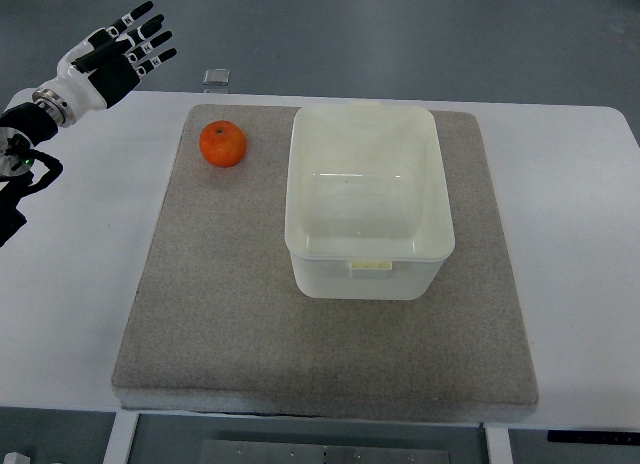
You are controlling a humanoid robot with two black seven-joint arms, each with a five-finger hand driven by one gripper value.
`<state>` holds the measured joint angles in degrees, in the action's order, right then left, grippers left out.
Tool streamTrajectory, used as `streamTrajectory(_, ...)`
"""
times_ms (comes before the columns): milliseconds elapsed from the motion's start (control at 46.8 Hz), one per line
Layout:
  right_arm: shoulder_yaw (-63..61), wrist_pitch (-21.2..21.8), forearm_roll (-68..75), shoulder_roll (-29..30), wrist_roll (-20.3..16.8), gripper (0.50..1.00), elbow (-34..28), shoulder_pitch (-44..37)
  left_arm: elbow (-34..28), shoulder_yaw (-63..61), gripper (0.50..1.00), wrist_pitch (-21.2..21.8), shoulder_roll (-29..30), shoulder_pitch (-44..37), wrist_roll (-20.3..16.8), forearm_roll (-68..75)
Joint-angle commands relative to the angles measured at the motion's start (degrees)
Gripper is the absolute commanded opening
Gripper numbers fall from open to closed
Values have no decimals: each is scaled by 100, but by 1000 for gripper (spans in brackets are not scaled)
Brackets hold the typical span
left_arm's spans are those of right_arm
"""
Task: Put orange in box with left hand
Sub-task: 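Move the open left hand toward the orange beside the box, then rotate the left hand palm-down and lower it over the orange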
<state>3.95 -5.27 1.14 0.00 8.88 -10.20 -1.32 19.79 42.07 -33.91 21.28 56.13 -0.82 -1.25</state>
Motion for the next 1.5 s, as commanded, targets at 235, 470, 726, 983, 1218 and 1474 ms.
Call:
streamTrajectory(235,0,0,0,0,0,932,0,0,-11,-41,996,-10,61,91,-287,1661)
streamTrajectory(470,0,0,0,0,0,932,0,0,7,-49,996,25,61,127,-1104,3323)
streamTrajectory(726,0,0,0,0,0,932,0,0,279,-67,996,43,131,170,-1113,4351)
streamTrajectory(983,0,0,0,0,0,932,0,0,508,-321,996,420,166,381,-1114,5029)
streamTrajectory(1218,0,0,0,0,0,932,0,0,508,-1412,994,447,263,759,-1122,5064)
streamTrajectory(1474,0,0,0,0,0,932,0,0,534,-1657,994,666,254,839,-1192,5986)
